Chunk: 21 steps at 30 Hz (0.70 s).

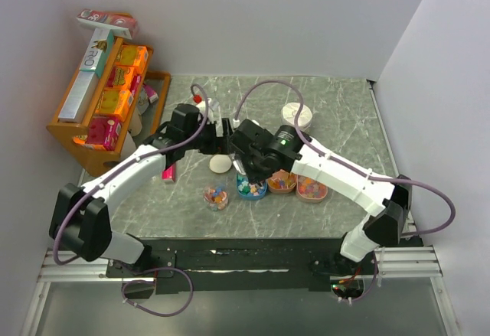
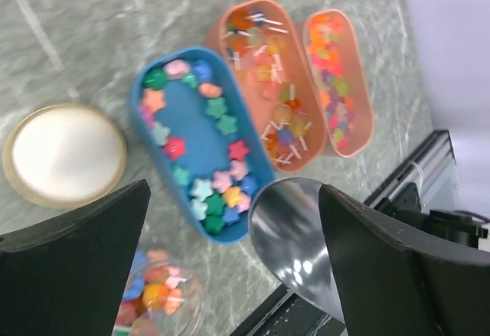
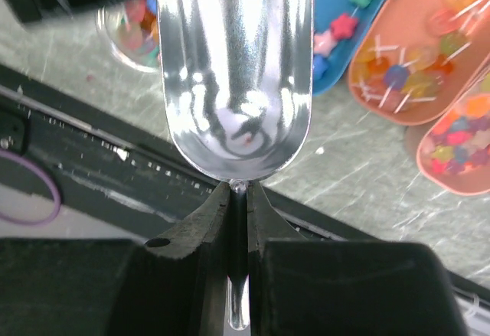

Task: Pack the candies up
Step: Adjust the spatula.

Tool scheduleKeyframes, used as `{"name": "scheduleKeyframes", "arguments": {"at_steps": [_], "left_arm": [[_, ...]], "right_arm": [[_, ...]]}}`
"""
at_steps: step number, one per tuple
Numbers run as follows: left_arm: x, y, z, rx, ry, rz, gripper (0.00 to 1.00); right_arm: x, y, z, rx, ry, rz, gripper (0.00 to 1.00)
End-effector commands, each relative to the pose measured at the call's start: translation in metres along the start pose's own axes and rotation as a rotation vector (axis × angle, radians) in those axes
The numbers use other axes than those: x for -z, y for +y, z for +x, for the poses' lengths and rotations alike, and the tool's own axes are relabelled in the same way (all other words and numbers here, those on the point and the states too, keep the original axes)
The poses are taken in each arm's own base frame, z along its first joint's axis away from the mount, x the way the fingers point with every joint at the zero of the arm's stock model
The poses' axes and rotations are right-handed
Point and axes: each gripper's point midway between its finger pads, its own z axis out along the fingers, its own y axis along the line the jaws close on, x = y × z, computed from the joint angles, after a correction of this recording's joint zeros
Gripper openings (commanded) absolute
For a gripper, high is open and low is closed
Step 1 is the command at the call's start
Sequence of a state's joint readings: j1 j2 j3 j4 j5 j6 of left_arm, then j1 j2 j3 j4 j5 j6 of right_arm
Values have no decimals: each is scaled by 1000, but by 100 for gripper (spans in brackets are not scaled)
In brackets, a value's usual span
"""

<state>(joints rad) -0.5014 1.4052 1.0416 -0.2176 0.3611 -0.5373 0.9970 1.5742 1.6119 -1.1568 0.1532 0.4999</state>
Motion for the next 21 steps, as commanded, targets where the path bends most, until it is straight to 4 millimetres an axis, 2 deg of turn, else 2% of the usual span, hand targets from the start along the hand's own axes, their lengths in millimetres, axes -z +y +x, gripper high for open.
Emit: {"name": "scheduleKeyframes", "arguments": {"at_steps": [1, 4, 7, 14, 17, 21], "left_arm": [[-14, -21, 8, -68, 47, 65, 98], [-22, -16, 16, -76, 70, 28, 97], [-24, -9, 13, -75, 62, -9, 97], [-43, -8, 19, -78, 102, -26, 96], [-60, 4, 34, -72, 183, -100, 95], [-69, 8, 47, -79, 232, -131, 93]], "right_arm": [[23, -13, -24, -46, -165, 15, 0], [30, -23, -26, -99, -194, 21, 0], [32, -31, -28, -136, -215, 18, 0], [58, -43, -42, -206, -324, -37, 0], [68, -47, -47, -217, -368, -42, 0], [71, -50, -48, -232, -382, -52, 0]]}}
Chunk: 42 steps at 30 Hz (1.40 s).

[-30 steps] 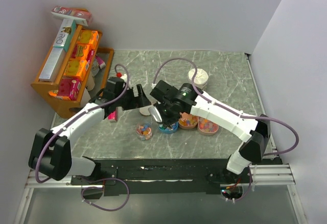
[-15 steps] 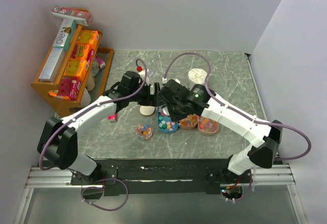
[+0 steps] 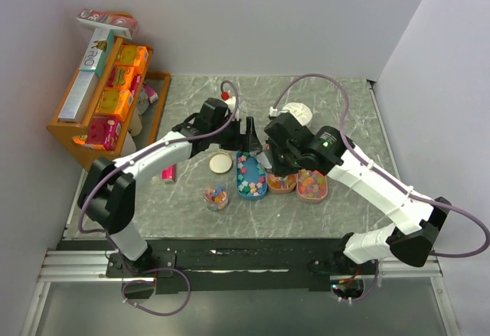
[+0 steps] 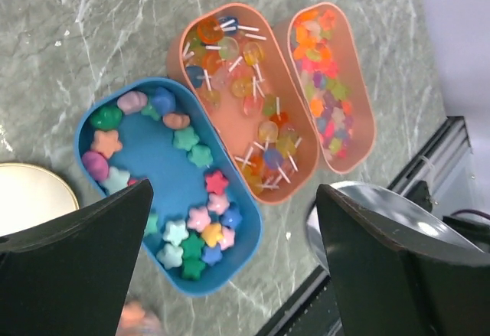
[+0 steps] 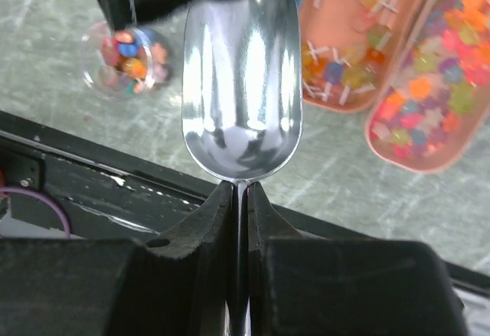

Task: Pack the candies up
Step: Adjust the spatula, then scoop the fake candies from the storage box.

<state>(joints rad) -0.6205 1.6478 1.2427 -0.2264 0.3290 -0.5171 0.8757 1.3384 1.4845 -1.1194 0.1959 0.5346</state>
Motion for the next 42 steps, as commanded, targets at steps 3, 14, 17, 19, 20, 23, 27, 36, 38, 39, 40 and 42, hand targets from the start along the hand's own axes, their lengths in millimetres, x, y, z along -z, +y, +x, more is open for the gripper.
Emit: {"name": "scheduleKeyframes", "arguments": {"at_steps": [3, 14, 17, 19, 20, 23, 27, 36, 38, 39, 40, 42], "left_arm": [[-14, 32, 45, -11, 151, -145, 93], [-2, 37, 8, -32, 43, -256, 99], [8, 38, -7, -28, -18, -287, 96], [15, 41, -13, -22, -54, -311, 96], [17, 41, -13, -14, -61, -314, 96], [26, 52, -16, 0, -104, -373, 97], [35, 67, -12, 12, -128, -437, 97], [45, 77, -8, 12, -142, -487, 97], [47, 77, -10, 11, -153, -493, 96], [47, 77, -10, 10, -155, -492, 96], [47, 76, -10, 7, -156, -488, 96], [48, 74, -11, 11, -156, -480, 96]], "right_arm": [[23, 11, -41, -83, -202, -83, 0], [6, -18, -6, -168, -67, 33, 0], [0, -33, 10, -229, -11, 83, 0], [-6, -42, 24, -261, 43, 106, 0], [-9, -46, 27, -279, 58, 115, 0], [-20, -54, 42, -300, 155, 132, 0], [-37, -56, 61, -286, 291, 148, 0], [-70, -61, 59, -333, 402, 128, 0], [-79, -62, 59, -339, 425, 123, 0], [-82, -62, 60, -339, 437, 116, 0], [-85, -64, 60, -335, 446, 117, 0], [-92, -66, 61, -333, 462, 127, 0]]}}
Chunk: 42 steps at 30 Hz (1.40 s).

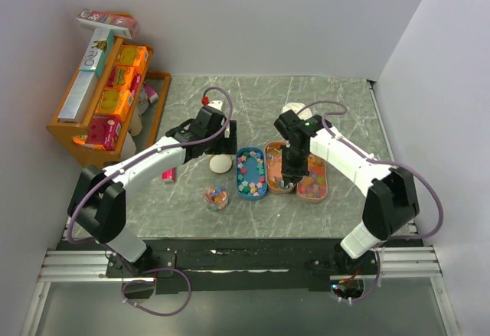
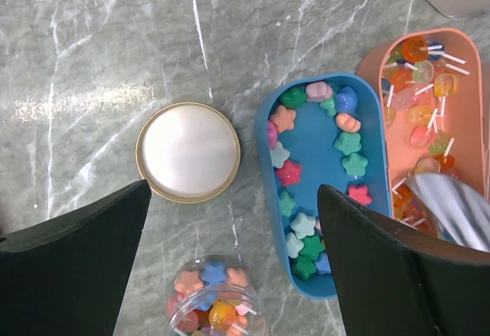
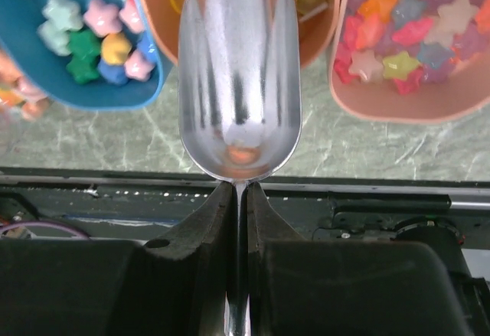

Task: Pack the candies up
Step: Scoop the fake candies from the storage box.

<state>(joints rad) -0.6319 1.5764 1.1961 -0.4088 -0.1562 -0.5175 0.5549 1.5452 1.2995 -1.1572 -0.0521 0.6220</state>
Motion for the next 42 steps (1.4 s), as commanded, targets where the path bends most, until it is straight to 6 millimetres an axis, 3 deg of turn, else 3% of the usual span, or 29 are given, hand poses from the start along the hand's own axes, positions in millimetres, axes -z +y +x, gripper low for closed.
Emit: {"name": "scheduleKeyframes", "arguments": {"at_steps": [1, 13, 20, 32, 42], "left_arm": [[14, -5, -16, 25, -62, 26, 96], [12, -7, -14, 20, -54, 38, 97], [9, -4, -12, 17, -50, 22, 97], [5, -2, -11, 16, -44, 15, 96], [5, -1, -11, 19, -42, 11, 96]], "right_arm": [[-10, 3, -7, 21, 21, -14, 0], [-33, -23, -22, -24, 9, 143, 0], [-49, -24, -29, 6, 4, 162, 0], [-58, -28, -63, 138, -132, 185, 0], [-73, -33, -66, 173, -144, 203, 0]]}}
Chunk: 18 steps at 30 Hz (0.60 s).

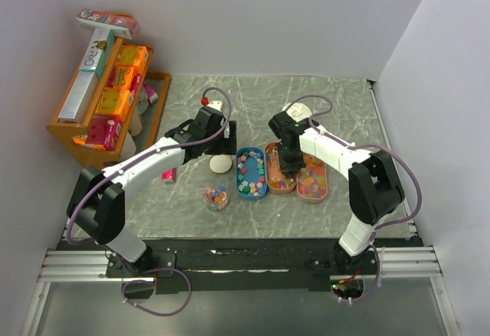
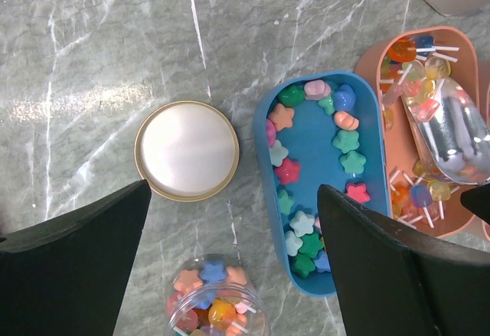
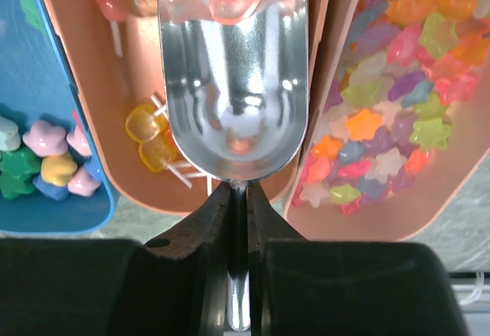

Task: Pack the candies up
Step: Scoop the fake candies from the storage box.

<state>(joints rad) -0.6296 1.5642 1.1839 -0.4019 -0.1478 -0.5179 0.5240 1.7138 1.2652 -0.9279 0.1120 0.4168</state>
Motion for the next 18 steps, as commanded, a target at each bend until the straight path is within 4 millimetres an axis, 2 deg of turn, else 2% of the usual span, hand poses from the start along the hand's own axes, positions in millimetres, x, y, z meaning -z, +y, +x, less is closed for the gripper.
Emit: {"name": "scheduleKeyframes", "arguments": {"at_steps": [1, 9, 18], "left_arm": [[2, 0, -11, 17, -38, 2, 96], [-1, -2, -8, 16, -22, 14, 96], [-2, -4, -6, 23, -15, 27, 96]], "right_arm": [[-18, -15, -6, 4, -28, 74, 0], [-19, -12, 4, 50, -30, 53, 0], [-7, -11, 8, 41, -109, 10, 0]]}}
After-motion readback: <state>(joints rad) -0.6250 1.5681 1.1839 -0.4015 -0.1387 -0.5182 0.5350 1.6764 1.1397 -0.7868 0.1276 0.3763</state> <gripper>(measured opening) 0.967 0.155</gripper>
